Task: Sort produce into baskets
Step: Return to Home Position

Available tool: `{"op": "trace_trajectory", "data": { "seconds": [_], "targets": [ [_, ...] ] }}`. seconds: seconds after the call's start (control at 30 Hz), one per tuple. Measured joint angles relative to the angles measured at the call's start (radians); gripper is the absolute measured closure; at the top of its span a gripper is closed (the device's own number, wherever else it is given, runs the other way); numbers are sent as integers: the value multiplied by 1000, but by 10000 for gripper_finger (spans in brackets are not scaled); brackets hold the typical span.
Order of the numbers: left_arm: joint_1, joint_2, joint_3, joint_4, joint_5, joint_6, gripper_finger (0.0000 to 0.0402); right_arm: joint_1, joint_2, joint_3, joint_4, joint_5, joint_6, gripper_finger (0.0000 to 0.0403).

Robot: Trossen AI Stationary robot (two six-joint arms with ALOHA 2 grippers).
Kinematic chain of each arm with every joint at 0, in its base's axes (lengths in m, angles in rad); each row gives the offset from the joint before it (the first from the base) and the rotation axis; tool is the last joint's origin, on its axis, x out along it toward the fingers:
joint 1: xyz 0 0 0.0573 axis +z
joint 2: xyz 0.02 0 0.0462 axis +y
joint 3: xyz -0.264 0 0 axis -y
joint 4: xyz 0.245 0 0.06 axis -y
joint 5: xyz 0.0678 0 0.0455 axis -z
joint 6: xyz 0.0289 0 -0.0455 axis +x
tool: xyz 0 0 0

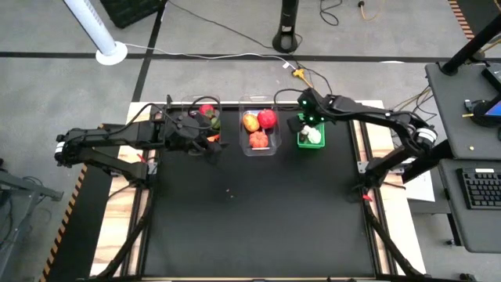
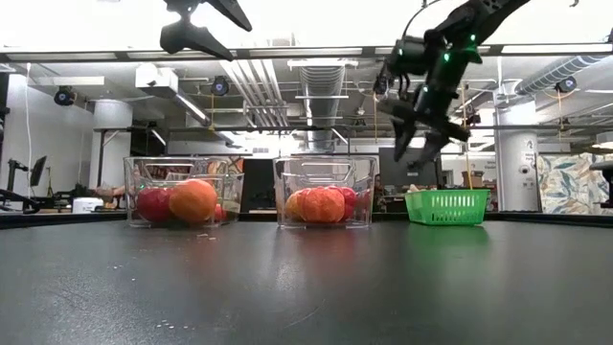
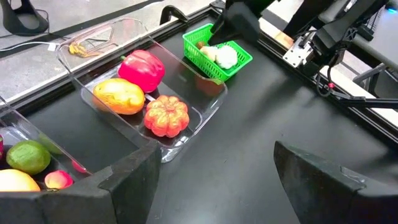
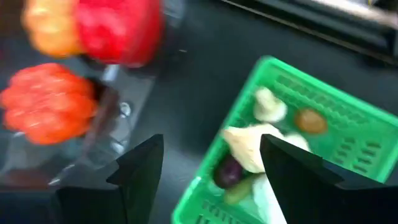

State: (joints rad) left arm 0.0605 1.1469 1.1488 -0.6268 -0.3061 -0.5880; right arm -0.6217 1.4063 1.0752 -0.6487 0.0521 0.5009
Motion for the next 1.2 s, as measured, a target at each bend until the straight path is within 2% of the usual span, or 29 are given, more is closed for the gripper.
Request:
{"op": "trace_trajectory", "data": {
  "seconds": [0.33, 0.6, 0.7, 0.93, 1.0, 1.07, 1.13, 1.2],
  "targets": [
    [-31, -9, 0, 4, 36, -17, 109, 193, -110, 3, 312, 0, -154, 162],
    [-236, -181, -42, 6, -244, 155, 109, 324, -221, -83, 513, 3, -316, 187],
    [-285, -247, -54, 7, -301, 152, 109, 355, -262, -99, 536, 0, -268, 192],
    [-300, -299, -50, 32, -305, 22, 109, 375, -287, -100, 544, 1, -97, 191],
    [-300, -298, -53, 54, -306, 88, 109, 376, -285, -100, 561, -6, -32, 191],
    [-302, -304, -67, 129, -293, 210, 109, 378, -291, -100, 564, -91, -120, 191],
    [-302, -337, -94, 197, -234, 307, 109, 377, -302, -108, 587, -276, -227, 191],
    [-302, -391, -140, 286, -179, 376, 109, 373, -327, -137, 626, -389, -273, 191]
  ]
}}
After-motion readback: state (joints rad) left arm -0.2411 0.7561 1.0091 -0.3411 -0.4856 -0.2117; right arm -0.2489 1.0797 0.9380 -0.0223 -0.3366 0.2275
